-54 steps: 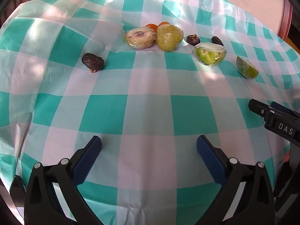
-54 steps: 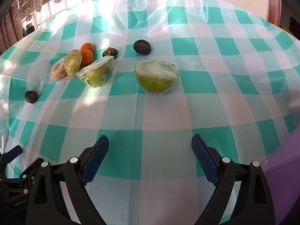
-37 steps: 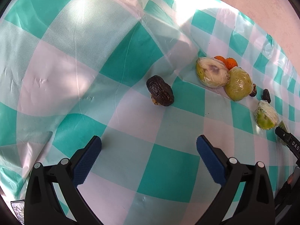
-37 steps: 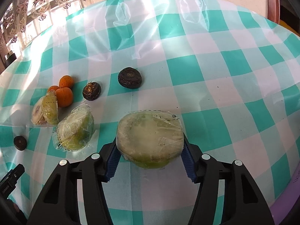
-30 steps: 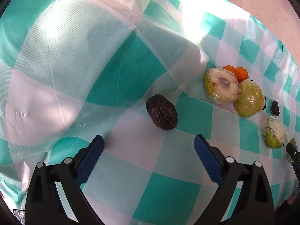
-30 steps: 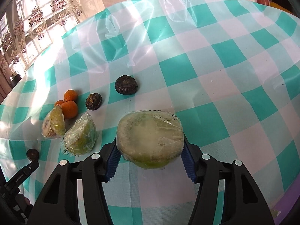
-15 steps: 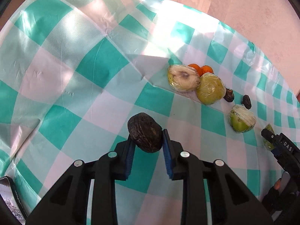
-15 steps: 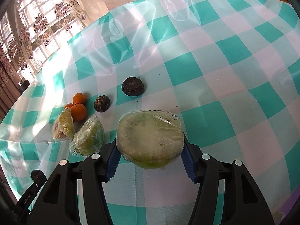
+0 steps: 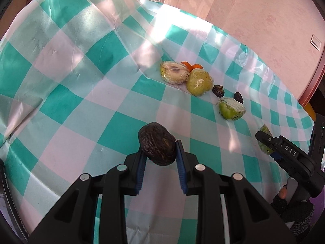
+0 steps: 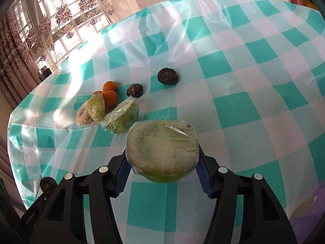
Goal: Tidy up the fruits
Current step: 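Carry both held fruits over to the purple box, then open both tools to drop the fruits into the purple box, then move both open tools back over the fruits on the table, then grasp the dark brown round fruit with the right tool, then grasp the large plastic-wrapped green fruit with the left tool, then carry both held fruits over to the purple box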
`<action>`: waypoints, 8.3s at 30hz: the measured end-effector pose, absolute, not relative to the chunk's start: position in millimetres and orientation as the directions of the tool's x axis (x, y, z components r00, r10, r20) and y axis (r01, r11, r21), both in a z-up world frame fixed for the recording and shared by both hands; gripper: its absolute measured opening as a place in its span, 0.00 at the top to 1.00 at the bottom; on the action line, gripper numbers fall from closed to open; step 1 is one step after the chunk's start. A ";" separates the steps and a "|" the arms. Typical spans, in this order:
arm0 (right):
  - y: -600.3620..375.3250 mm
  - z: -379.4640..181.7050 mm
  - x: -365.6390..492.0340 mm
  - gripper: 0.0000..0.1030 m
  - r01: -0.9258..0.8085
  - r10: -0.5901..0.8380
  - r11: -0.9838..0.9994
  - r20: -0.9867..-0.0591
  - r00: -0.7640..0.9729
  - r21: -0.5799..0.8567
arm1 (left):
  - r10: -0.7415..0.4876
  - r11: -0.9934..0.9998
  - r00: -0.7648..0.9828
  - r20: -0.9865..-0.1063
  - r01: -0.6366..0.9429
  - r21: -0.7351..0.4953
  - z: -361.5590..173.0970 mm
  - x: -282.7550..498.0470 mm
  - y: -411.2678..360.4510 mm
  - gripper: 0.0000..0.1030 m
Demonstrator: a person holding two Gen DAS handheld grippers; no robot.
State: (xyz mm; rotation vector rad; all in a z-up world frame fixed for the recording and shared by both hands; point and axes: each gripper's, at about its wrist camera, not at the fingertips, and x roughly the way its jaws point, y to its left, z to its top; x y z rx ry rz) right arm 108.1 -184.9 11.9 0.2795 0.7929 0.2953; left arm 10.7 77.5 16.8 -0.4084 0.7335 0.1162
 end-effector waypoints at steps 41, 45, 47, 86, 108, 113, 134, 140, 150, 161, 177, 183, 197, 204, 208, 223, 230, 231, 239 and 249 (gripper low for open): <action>-205.0 76.1 -123.3 0.44 -0.265 0.355 0.934 -0.523 0.775 0.241 | -0.129 0.989 0.827 -0.547 0.067 -0.131 63.4 -108.2 -15.6 0.73; -231.3 96.6 -141.5 0.44 -0.240 0.344 0.933 -0.470 0.813 0.267 | -0.167 0.986 0.850 -0.499 0.143 -0.086 86.2 -122.2 -45.3 0.73; -246.0 107.0 -148.8 0.44 -0.223 0.331 0.934 -0.445 0.832 0.279 | -0.199 0.980 0.850 -0.487 0.180 -0.086 98.5 -126.4 -57.1 0.73; -415.3 61.5 -146.5 0.43 0.196 -0.273 0.961 -0.795 0.541 -0.196 | -0.162 0.691 0.351 -0.922 0.708 0.148 67.4 -56.8 -377.3 0.70; -397.8 129.5 -180.3 0.15 0.289 -0.297 0.952 -0.541 0.786 -0.103 | -0.454 0.864 0.709 -0.539 0.497 -0.074 154.8 -74.9 -213.2 0.02; -355.4 162.0 -201.1 0.14 0.154 -0.133 0.987 -0.296 0.946 0.048 | -0.364 0.931 0.757 -0.542 0.319 -0.179 127.4 -57.4 -117.4 0.02; -166.1 40.5 -24.0 0.05 -0.169 0.096 0.984 -0.630 0.771 -0.057 | -0.088 0.936 0.701 -0.708 -0.186 -0.300 13.9 -8.8 43.2 0.02; -161.2 21.0 72.3 0.05 -0.136 0.097 0.991 -0.705 0.703 0.001 | -0.107 0.940 0.698 -0.709 -0.161 -0.300 13.2 -9.9 40.9 0.02; -186.0 16.7 193.9 0.20 0.024 0.104 0.986 -0.724 0.682 0.165 | -0.064 0.963 0.669 -0.741 -0.154 -0.222 11.5 -5.7 31.0 0.02; -145.0 10.9 269.8 0.33 -0.050 0.191 0.977 -0.746 0.638 0.207 | -0.003 0.979 0.636 -0.772 -0.154 -0.131 8.5 1.5 21.4 0.02; -188.4 3.8 272.5 0.61 0.044 0.302 0.886 -0.647 0.700 0.462 | -0.020 0.991 0.579 -0.815 -0.097 -0.093 17.5 70.4 -3.1 0.02; -192.7 5.4 273.3 0.61 0.029 0.320 0.875 -0.622 0.714 0.483 | 0.048 0.998 0.596 -0.801 -0.063 0.013 16.3 146.7 -27.9 0.03; -202.8 8.2 268.9 0.61 0.028 0.325 0.857 -0.582 0.745 0.515 | -0.081 0.996 0.586 -0.806 0.078 -0.043 11.2 215.0 -42.1 0.14; -204.7 7.5 268.9 0.61 0.041 0.318 0.855 -0.587 0.745 0.517 | -0.052 0.994 0.620 -0.783 0.109 0.020 14.0 196.1 -58.1 0.42; -204.3 7.8 269.1 0.61 0.047 0.314 0.855 -0.589 0.745 0.516 | -0.028 0.999 0.648 -0.761 0.002 -0.035 22.0 164.1 -39.9 0.42; -190.8 10.1 261.9 0.61 0.008 0.316 0.886 -0.618 0.720 0.463 | -0.004 0.969 0.686 -0.728 -0.176 -0.171 16.7 61.3 7.2 0.42; -179.3 11.5 211.0 0.61 -0.033 0.330 0.899 -0.624 0.708 0.437 | -0.024 0.959 0.694 -0.719 -0.187 -0.212 16.6 47.0 15.6 0.42; -178.6 11.3 203.4 0.61 -0.036 0.331 0.899 -0.625 0.707 0.436 | -0.030 0.957 0.694 -0.720 -0.187 -0.220 16.5 45.4 17.6 0.42; -171.2 11.8 129.6 0.61 -0.081 0.345 0.908 -0.622 0.703 0.412 | -0.053 0.948 0.703 -0.710 -0.189 -0.257 17.6 20.9 30.3 0.42; -158.8 10.7 30.0 0.61 -0.131 0.311 0.944 -0.678 0.666 0.304 | -0.046 0.935 0.698 -0.714 -0.222 -0.278 14.6 -17.7 49.9 0.42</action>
